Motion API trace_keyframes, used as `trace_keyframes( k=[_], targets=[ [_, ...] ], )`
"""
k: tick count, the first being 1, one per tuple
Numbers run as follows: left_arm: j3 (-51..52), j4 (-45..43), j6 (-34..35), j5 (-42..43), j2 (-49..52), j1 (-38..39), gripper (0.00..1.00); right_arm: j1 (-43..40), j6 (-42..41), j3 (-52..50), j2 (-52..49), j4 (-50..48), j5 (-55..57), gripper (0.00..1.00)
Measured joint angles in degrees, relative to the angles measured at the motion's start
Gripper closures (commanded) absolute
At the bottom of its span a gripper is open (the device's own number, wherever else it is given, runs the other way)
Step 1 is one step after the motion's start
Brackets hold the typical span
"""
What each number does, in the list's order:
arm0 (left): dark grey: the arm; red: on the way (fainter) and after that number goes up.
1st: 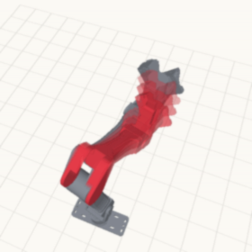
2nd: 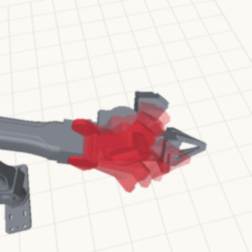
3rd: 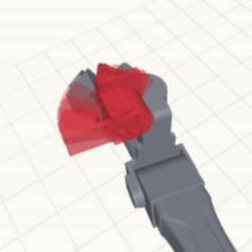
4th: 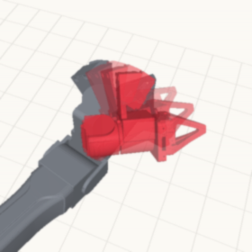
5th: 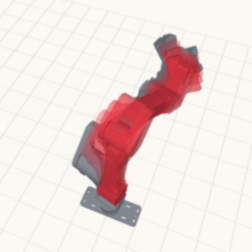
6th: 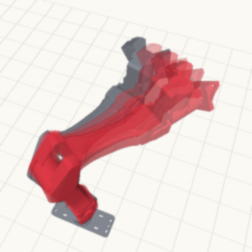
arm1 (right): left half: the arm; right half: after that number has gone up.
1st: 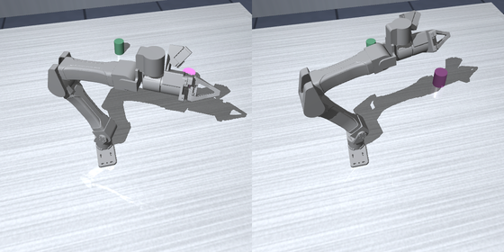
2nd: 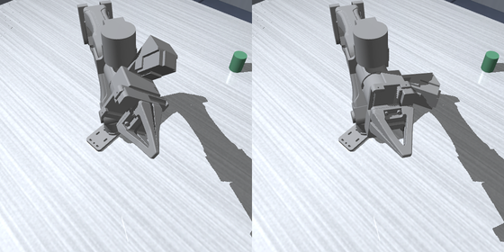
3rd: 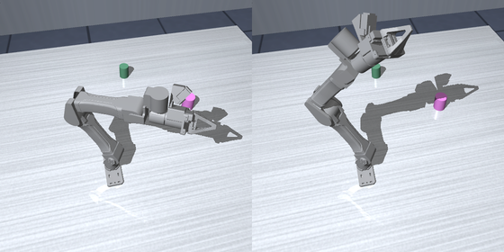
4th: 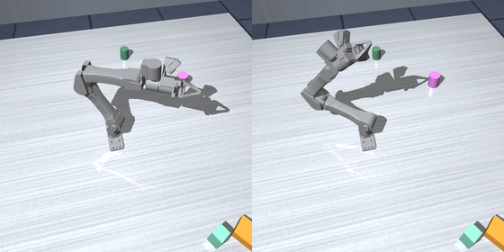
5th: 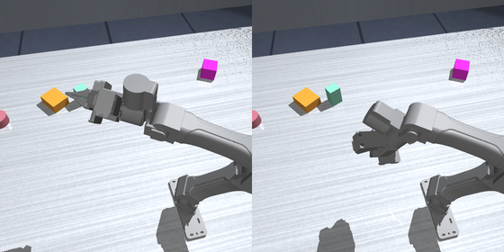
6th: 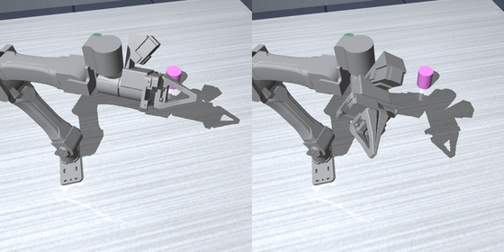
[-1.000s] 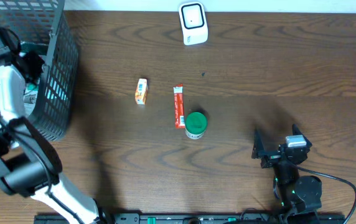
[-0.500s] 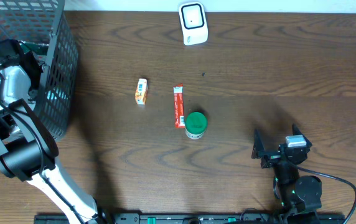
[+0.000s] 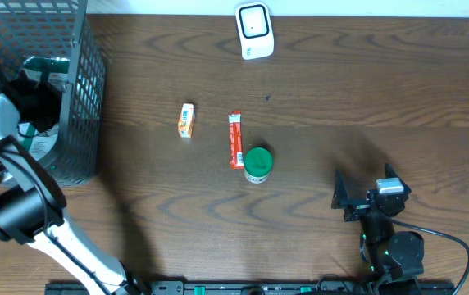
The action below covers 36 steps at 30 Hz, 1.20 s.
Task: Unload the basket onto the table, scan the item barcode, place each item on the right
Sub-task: 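Reach the left gripper into the basket and grasp the light green wipes pack, then lift the wipes pack out and carry it toward the scanner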
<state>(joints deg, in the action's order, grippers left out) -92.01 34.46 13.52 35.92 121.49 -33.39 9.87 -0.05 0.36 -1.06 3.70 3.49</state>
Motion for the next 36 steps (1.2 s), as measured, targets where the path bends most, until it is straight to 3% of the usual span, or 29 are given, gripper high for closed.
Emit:
trace_keyframes(
  k=[4,15,20,25,30,36],
  targets=[
    [0.0,-0.4,1.2,1.3,-5.0,-2.3,0.93,0.0,0.0,0.0,0.0,0.0,0.0,0.01],
    [-0.8,-3.3,4.6,1.7,-30.3,-4.7,0.93,0.0,0.0,0.0,0.0,0.0,0.0,0.01],
    [-0.8,3.3,6.2,1.7,-39.7,-2.7,0.93,0.0,0.0,0.0,0.0,0.0,0.0,0.01],
    [-1.1,15.8,5.7,1.7,-47.2,3.9,0.93,0.0,0.0,0.0,0.0,0.0,0.0,0.01],
    [-1.1,26.0,0.8,1.8,-49.0,15.3,0.93,0.0,0.0,0.0,0.0,0.0,0.0,0.01],
    [3.8,28.3,-4.9,1.1,-48.7,29.3,0.93,0.0,0.0,0.0,0.0,0.0,0.0,0.01]
  ],
)
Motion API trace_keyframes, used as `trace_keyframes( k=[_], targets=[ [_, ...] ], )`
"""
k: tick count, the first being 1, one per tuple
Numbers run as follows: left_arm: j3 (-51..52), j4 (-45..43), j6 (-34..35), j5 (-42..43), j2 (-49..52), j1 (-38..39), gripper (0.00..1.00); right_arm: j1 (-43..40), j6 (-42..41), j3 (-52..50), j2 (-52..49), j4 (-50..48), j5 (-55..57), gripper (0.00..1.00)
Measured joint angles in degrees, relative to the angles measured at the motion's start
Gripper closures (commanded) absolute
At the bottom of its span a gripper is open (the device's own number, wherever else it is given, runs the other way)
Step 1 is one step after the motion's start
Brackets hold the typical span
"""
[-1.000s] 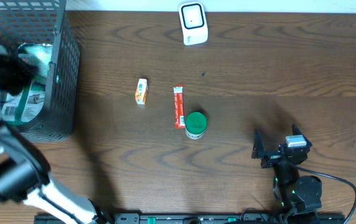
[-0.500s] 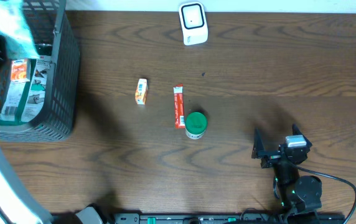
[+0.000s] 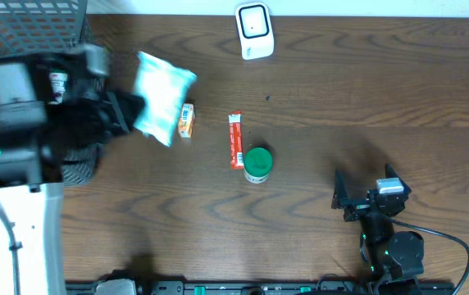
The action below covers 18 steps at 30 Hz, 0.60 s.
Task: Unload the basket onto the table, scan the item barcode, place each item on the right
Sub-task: 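Lift the wipes pack out and carry it toward the scanner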
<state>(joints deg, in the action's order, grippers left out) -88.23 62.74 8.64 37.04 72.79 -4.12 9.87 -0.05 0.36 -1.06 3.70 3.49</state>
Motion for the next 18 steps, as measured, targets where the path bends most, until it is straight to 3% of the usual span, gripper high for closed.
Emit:
trace_keyframes(
  k=[6,18],
  targets=[
    [7.9,-1.0,-1.1,-3.8,0.3,8.2,0.93,0.0,0.0,0.0,0.0,0.0,0.0,0.01],
    [31.3,-22.8,10.4,-9.2,0.6,14.1,0.93,0.0,0.0,0.0,0.0,0.0,0.0,0.01]
  ],
)
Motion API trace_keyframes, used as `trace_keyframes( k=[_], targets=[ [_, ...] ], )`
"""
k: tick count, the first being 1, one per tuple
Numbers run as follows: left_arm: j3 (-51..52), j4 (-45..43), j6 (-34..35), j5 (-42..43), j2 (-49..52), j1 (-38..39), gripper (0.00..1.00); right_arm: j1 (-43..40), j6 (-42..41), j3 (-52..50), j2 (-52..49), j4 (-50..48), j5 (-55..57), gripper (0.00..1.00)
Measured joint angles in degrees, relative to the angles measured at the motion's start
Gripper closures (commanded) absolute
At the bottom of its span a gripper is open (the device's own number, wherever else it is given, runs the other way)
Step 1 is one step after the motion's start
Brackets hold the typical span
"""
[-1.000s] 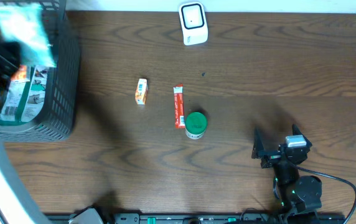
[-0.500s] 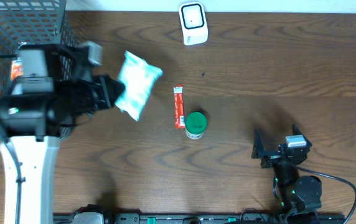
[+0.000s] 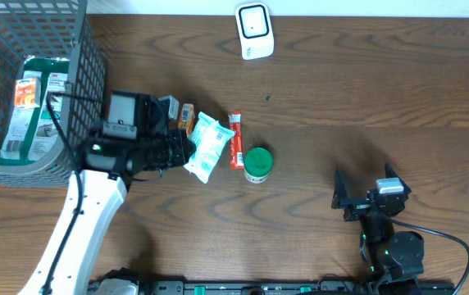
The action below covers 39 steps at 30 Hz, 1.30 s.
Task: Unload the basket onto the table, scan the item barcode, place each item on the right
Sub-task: 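Lift the wipes pack out and carry it toward the scanner, then lower the wipes pack onto the table left of the jar, open left gripper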
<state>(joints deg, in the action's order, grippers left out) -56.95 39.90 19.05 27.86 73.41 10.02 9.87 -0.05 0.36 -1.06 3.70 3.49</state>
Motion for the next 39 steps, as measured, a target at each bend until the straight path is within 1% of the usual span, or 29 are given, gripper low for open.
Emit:
trace_keyframes(
  k=[7,13,22,31,33,36,37,39],
  targets=[
    [11.3,-9.2,6.2,-3.2,0.0,0.0,0.93,0.0,0.0,0.0,0.0,0.0,0.0,0.01],
    [16.5,-15.3,9.1,-5.1,0.0,0.0,0.93,0.0,0.0,0.0,0.0,0.0,0.0,0.01],
    [19.8,-19.4,10.8,-5.7,0.4,0.0,0.93,0.0,0.0,0.0,0.0,0.0,0.0,0.01],
    [20.1,-20.5,11.2,-5.7,5.9,0.2,0.93,0.0,0.0,0.0,0.0,0.0,0.0,0.01],
    [20.1,-21.4,11.2,-5.7,6.9,0.6,0.91,0.0,0.0,0.0,0.0,0.0,0.0,0.01],
    [20.2,-23.2,11.2,-5.5,7.6,1.9,0.88,0.0,0.0,0.0,0.0,0.0,0.0,0.01],
    [20.2,-23.7,11.2,-5.5,7.7,2.5,0.84,0.0,0.0,0.0,0.0,0.0,0.0,0.01],
    [20.2,-24.7,11.1,-5.3,7.7,3.7,0.67,0.0,0.0,0.0,0.0,0.0,0.0,0.01]
  ],
)
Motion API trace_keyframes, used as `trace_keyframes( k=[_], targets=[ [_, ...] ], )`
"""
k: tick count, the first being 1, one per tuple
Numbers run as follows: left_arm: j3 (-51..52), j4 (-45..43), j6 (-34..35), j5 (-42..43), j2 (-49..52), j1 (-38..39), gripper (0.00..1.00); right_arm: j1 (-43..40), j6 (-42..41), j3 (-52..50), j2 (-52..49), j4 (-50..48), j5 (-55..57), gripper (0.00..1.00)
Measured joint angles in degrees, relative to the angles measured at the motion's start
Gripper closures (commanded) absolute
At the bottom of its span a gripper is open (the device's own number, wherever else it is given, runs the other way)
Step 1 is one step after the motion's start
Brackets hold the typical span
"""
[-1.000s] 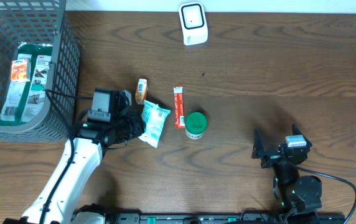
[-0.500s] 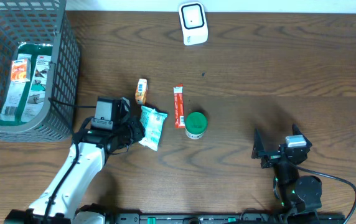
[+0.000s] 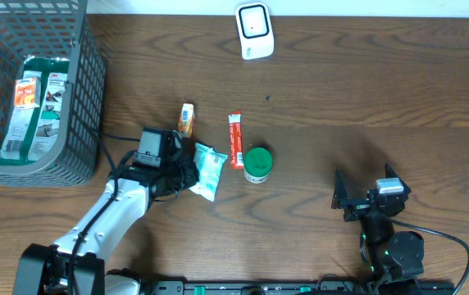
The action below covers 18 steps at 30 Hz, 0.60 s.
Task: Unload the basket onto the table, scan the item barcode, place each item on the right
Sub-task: 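Lower the wipes pack onto the table left of the jar, open left gripper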
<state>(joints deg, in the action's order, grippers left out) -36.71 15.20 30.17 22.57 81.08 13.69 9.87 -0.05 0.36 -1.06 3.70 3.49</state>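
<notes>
A pale green and white packet [image 3: 210, 170] lies low over the table, just left of the green-lidded jar [image 3: 257, 164]. My left gripper [image 3: 188, 175] is shut on the packet's left edge, its arm reaching in from the front left. The white scanner [image 3: 253, 31] stands at the far edge, well beyond the packet. No barcode shows on the packet from above. My right gripper [image 3: 343, 199] rests open at the front right, with nothing between its fingers.
A grey wire basket [image 3: 87, 98] at the far left holds a green box [image 3: 38, 102]. A small orange box [image 3: 186, 120] and a red stick packet [image 3: 235, 140] lie just beyond the held packet.
My left gripper and the packet have moved toward the table's front and sit lower. The packet is now below the orange box, beside the jar. The right arm is unchanged.
My left gripper was first inside the basket. Then it held the pale packet high, just outside the basket. Later it was lower with the packet beside the red stick. Now the packet is low, left of the jar.
</notes>
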Motion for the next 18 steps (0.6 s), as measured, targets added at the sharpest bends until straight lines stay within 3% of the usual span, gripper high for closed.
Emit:
trace_keyframes(
  k=[3,12,18],
  targets=[
    [0.0,-1.0,0.2,-0.1,0.0,1.6,0.55,0.0,0.0,0.0,0.0,0.0,0.0,0.01],
    [0.0,-0.8,0.9,-2.9,-0.3,2.1,0.45,0.0,0.0,0.0,0.0,0.0,0.0,0.01],
    [-5.9,10.1,-0.6,-3.9,-3.4,2.1,0.4,0.0,0.0,0.0,0.0,0.0,0.0,0.01]
  ],
)
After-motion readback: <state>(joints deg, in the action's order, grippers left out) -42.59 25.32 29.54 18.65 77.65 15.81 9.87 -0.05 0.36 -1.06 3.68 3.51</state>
